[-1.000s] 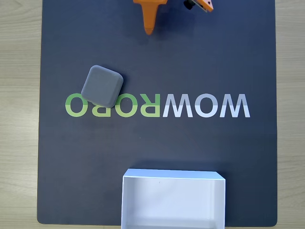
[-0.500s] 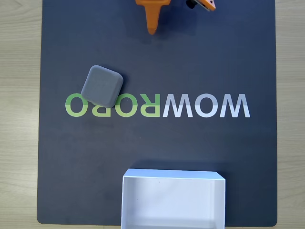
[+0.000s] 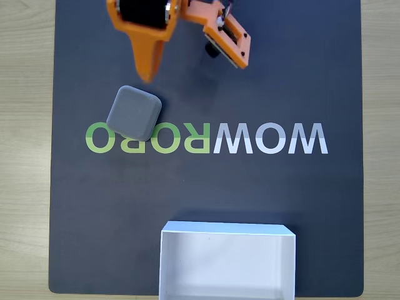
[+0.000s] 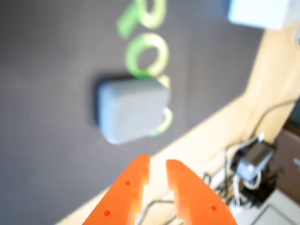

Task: Grab the usb to bin

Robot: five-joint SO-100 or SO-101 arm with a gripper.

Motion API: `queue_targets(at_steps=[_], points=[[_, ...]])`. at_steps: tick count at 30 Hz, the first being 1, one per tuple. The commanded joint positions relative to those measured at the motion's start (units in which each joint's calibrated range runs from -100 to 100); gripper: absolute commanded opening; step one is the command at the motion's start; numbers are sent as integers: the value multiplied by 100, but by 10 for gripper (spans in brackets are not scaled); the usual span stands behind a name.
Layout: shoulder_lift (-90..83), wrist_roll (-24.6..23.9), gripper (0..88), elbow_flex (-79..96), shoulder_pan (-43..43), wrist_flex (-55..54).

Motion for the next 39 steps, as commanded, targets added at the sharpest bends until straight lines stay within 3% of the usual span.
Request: queue_targets(at_steps=[1, 12, 15, 22, 29, 33, 39], points=[[1198, -13, 41, -1615, 326, -16], [3275, -28, 43, -4885, 284, 2716], [3911, -244, 121, -5571, 335, 3179], [4912, -512, 358, -6050, 680, 3345], [5692, -502, 516, -5806, 756, 3528], [6082, -481, 561, -5653, 722, 3528], [6607, -523, 562, -5364, 714, 3476]])
